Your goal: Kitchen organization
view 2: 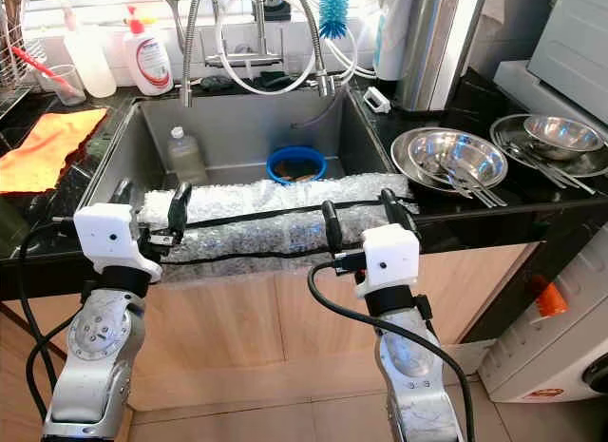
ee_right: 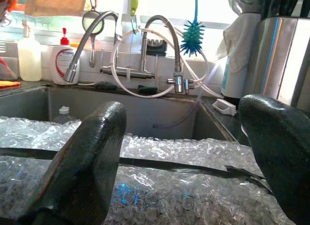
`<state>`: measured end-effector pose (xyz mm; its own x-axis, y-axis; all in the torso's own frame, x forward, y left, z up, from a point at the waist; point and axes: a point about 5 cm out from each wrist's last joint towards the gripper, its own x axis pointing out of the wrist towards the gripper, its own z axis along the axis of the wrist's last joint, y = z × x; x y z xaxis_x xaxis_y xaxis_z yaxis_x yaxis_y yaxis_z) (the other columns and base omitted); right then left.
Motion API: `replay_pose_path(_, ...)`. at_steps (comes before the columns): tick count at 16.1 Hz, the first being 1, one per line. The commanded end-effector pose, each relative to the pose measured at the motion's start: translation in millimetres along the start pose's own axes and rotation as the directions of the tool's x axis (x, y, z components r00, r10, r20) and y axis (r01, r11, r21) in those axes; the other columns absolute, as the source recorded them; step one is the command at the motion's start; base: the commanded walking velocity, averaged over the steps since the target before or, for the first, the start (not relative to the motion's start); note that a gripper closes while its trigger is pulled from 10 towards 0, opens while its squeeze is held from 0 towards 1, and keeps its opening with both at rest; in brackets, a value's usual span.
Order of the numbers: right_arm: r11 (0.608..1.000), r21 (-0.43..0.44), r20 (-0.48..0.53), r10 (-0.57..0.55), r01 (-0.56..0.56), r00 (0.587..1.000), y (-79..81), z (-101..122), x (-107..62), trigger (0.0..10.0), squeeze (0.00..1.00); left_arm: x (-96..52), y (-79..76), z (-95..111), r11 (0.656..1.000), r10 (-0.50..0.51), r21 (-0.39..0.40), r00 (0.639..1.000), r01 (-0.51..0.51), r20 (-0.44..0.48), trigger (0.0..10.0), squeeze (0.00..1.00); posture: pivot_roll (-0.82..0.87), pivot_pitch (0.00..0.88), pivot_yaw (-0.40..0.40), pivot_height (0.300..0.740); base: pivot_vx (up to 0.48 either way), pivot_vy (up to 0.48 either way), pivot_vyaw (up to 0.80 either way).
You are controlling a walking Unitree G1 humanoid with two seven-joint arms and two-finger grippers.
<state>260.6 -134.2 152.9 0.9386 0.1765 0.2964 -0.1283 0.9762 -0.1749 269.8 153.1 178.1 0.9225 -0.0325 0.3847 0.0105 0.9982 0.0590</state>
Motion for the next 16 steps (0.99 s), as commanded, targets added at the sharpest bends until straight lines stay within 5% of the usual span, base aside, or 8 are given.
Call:
replay_pose_path(1,1.000,0.002,0.002,-0.004,0.004,1.000,-0.1,0.1,1.8,10.0,0.00,1.4,0.8,0.8,1.000,-0.003,-0.004,1.000,0.003,0.009,10.0,0.00,-0.04,0.000,0.014,0.740,0.000,0.000,0.00)
replay_pose_path(5,0.999,-0.010,-0.017,-0.043,0.043,0.999,-4.8,-2.0,3.2,10.0,0.00,2.1,0.1,-0.1,1.000,-0.008,-0.012,1.000,0.008,0.008,10.0,0.00,-0.04,0.000,0.013,0.740,0.000,0.000,-0.11)
replay_pose_path(16,0.999,0.011,-0.001,-0.046,0.046,0.999,-2.4,-0.7,4.0,10.0,0.00,4.8,3.5,1.2,1.000,-0.009,-0.002,1.000,0.010,0.011,10.0,0.00,-0.03,0.000,0.016,0.740,0.000,0.000,-0.60)
